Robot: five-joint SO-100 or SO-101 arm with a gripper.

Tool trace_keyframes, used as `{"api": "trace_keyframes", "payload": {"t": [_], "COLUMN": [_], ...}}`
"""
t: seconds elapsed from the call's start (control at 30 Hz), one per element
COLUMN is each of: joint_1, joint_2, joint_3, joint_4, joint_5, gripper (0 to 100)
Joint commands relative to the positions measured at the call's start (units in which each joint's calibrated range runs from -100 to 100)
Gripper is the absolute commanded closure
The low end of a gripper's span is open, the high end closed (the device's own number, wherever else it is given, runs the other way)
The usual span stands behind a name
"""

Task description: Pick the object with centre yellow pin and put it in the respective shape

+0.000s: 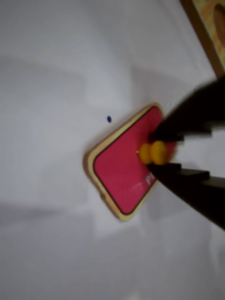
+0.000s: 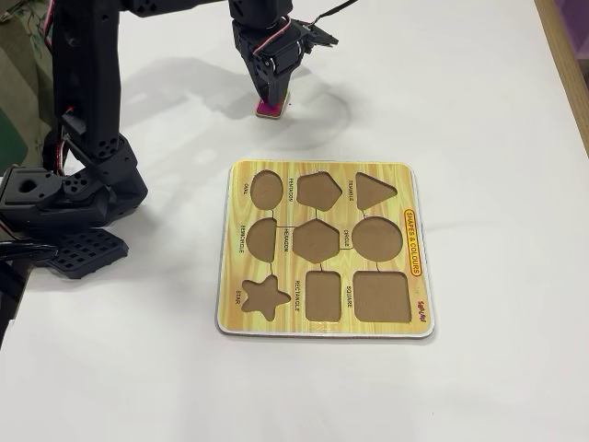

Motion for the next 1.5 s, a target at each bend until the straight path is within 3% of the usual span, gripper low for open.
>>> {"api": "trace_keyframes", "payload": {"t": [0.0, 0.37, 0.53, 0.73, 1.47], "joint_1": [-0.27, 0.12, 0.12, 0.12, 0.02], "joint_2": [-1.46, -1.38, -1.38, -1.38, -1.38], "joint_3": [0.00, -0.09, -0.36, -0.18, -0.99], "joint_4": [-0.16, -1.11, -1.11, -1.11, -1.20], "joint_5": [-0.16, -0.10, 0.16, -0.05, 0.05], "gripper": [98, 98, 87, 90, 91]}}
